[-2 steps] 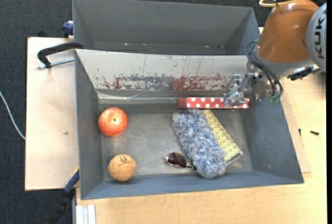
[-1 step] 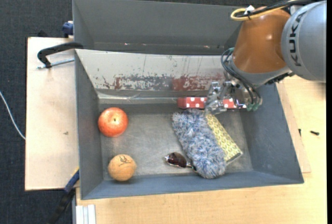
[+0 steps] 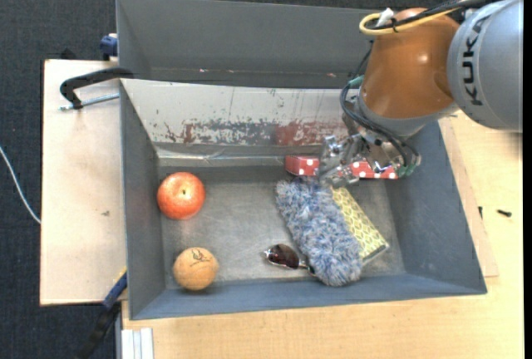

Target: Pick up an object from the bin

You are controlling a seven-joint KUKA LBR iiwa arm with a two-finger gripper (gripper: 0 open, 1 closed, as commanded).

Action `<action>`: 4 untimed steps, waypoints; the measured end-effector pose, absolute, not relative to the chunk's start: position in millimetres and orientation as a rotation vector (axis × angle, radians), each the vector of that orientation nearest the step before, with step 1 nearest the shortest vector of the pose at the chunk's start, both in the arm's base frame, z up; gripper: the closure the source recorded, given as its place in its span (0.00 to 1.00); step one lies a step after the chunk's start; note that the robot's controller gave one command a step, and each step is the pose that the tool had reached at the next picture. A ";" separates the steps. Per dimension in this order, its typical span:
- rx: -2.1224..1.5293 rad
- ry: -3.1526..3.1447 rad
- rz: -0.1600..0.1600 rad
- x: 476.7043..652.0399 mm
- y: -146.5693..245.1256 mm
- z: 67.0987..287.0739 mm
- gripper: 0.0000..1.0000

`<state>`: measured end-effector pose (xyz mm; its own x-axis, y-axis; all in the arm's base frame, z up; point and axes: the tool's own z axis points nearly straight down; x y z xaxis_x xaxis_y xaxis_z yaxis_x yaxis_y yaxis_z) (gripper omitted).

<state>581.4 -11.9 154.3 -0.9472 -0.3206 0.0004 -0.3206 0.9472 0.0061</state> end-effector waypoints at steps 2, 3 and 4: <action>0.464 -3.073 -0.006 578.1 7.0 99.7 0.00; 0.463 -3.074 -0.006 578.3 6.8 99.7 0.00; 0.355 -3.131 0.007 538.3 36.6 77.0 1.00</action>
Offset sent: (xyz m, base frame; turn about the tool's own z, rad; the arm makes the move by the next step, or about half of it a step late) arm 0.0035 0.0183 -0.0520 0.0286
